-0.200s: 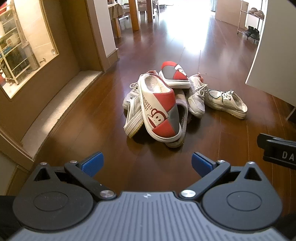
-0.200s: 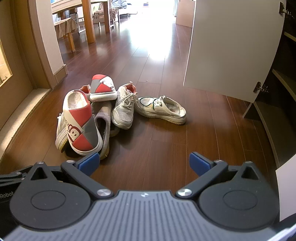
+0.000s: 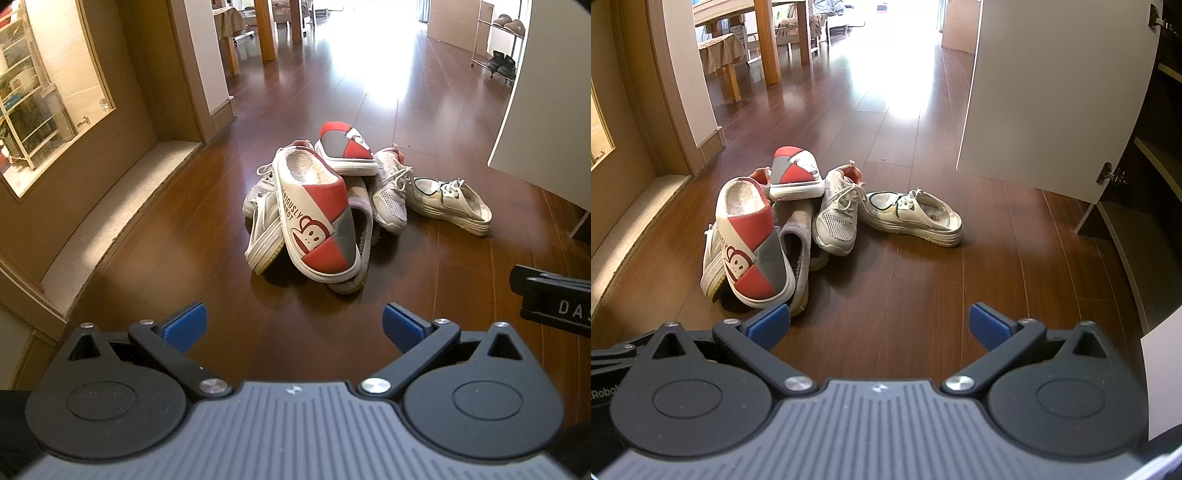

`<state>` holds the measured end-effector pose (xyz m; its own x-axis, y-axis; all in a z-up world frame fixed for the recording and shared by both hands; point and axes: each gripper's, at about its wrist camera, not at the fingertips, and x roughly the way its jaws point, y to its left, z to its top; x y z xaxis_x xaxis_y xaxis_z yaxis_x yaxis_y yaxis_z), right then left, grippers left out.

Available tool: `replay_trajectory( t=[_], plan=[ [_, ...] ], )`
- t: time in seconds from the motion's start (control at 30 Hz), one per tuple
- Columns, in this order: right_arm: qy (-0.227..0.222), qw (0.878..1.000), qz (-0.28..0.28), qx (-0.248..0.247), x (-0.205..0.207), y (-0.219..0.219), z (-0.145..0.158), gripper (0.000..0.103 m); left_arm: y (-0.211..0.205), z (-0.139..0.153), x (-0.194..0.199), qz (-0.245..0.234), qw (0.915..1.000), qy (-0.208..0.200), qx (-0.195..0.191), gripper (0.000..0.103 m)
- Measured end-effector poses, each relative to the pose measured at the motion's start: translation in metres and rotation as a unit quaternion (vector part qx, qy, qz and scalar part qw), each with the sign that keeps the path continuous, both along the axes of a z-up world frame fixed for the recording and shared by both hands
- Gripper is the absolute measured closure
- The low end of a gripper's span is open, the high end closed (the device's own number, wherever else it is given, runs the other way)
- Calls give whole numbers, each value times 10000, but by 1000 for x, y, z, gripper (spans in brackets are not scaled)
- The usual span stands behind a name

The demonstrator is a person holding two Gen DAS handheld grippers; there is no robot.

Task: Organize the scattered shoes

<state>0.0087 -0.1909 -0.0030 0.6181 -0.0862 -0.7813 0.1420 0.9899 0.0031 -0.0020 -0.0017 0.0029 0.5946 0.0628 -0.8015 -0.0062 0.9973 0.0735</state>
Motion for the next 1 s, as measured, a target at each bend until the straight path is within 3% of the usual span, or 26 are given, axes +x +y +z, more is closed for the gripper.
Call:
replay_trajectory(
  t=[1.0],
  plan=[
    [-103,9999,-6,9,-3,4,6,1,0,4,-1,75,10000,-39,-14,1]
  ],
)
